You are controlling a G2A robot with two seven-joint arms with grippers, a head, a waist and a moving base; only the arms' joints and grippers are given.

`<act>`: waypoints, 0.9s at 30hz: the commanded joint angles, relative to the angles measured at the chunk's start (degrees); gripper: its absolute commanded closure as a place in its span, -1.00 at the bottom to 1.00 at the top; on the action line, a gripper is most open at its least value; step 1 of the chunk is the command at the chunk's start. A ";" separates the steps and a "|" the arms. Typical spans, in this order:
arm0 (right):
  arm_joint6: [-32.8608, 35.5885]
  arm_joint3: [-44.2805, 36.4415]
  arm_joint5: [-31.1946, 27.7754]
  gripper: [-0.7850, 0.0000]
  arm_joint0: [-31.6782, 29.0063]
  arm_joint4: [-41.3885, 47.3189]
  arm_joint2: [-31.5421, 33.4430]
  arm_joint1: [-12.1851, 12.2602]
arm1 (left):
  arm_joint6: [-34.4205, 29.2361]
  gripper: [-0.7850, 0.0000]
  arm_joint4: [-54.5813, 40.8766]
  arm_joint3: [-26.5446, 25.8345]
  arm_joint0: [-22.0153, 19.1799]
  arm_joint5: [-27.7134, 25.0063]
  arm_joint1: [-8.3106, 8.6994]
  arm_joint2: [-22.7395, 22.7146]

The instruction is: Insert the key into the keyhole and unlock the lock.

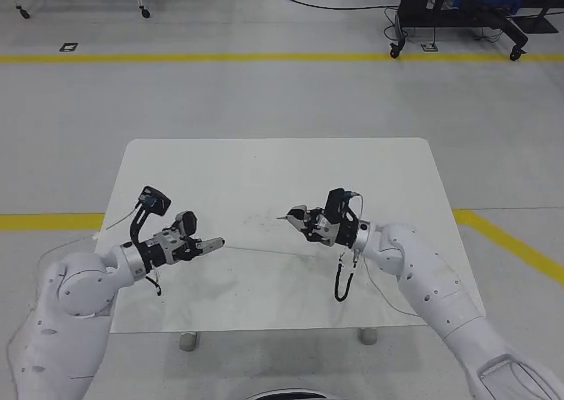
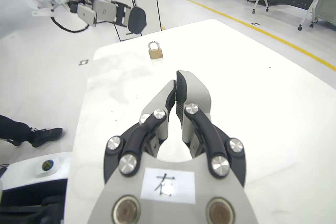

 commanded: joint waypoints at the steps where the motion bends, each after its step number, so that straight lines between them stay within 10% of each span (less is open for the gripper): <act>1: 0.10 1.29 -2.22 1.00 0.59 5.48 -0.81 -0.47 | -6.65 -1.00 -11.59 3.20 -2.06 -2.45 0.37 1.72; 8: 4.81 6.69 -5.32 1.00 3.50 29.76 -7.30 -2.27 | -14.18 -1.00 -33.73 11.08 -10.13 0.13 1.50 8.37; 21: 27.62 8.69 -5.32 1.00 8.01 63.32 -14.39 -2.26 | -9.87 -0.96 -34.22 15.64 -15.66 -4.17 4.51 18.28; 25: 32.30 9.65 -5.32 1.00 8.47 67.98 -14.72 -2.38 | -9.26 -0.56 -34.72 16.10 -16.39 -4.78 5.35 20.14; 27: 34.45 10.17 -5.32 1.00 8.65 70.28 -15.04 -2.60 | -9.12 0.04 -34.88 16.34 -16.88 -4.93 5.70 21.02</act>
